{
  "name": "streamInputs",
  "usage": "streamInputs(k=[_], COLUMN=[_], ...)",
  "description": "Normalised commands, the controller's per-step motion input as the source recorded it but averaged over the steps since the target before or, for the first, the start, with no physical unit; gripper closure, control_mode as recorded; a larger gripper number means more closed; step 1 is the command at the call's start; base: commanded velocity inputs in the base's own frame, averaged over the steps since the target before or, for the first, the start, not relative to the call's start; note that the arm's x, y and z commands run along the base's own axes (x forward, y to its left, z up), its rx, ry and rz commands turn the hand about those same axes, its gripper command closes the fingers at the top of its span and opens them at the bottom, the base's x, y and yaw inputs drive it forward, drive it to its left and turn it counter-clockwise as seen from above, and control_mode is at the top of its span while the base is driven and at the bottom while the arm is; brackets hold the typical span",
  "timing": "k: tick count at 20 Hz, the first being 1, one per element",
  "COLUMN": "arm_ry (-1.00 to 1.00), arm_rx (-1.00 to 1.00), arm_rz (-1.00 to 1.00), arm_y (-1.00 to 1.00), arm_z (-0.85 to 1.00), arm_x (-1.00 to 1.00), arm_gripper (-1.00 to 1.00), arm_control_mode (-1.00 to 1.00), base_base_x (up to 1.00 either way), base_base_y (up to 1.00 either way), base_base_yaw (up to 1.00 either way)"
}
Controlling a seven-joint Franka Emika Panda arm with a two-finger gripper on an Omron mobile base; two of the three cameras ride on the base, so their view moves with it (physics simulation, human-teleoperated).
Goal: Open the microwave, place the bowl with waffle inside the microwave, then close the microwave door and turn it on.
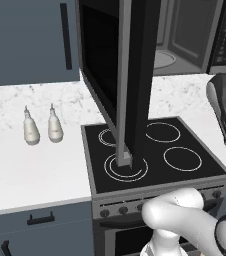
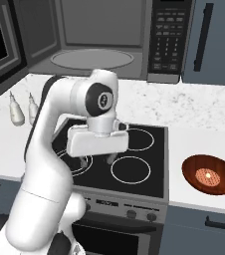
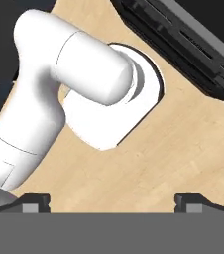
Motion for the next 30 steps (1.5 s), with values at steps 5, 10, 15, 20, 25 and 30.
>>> streamInputs(k=[5, 10, 15, 20, 25, 30], arm_ry=[-0.01, 0.02, -0.16, -0.21, -0.07, 0.0], arm_rx=[-0.25, -0.14, -0.02, 0.0, 0.0, 0.0], arm_rz=[-0.03, -0.09, -0.04, 0.0, 0.0, 0.0], arm_y=[-1.0, -0.97, -0.57, -0.23, -0.16, -0.29], arm_z=[-0.4, -0.35, -0.24, -0.06, -0.19, -0.26], arm_x=[0.02, 0.49, 0.35, 0.18, 0.46, 0.56], arm_gripper=[-1.0, -1.0, -1.0, -1.0, -1.0, -1.0], arm_control_mode=[-1.0, -1.0, -1.0, -1.0, -1.0, -1.0], base_base_x=[0.0, 0.0, 0.0, 0.0, 0.0, 0.0], base_base_y=[0.0, 0.0, 0.0, 0.0, 0.0, 0.0], base_base_yaw=[0.0, 0.0, 0.0, 0.0, 0.0, 0.0])
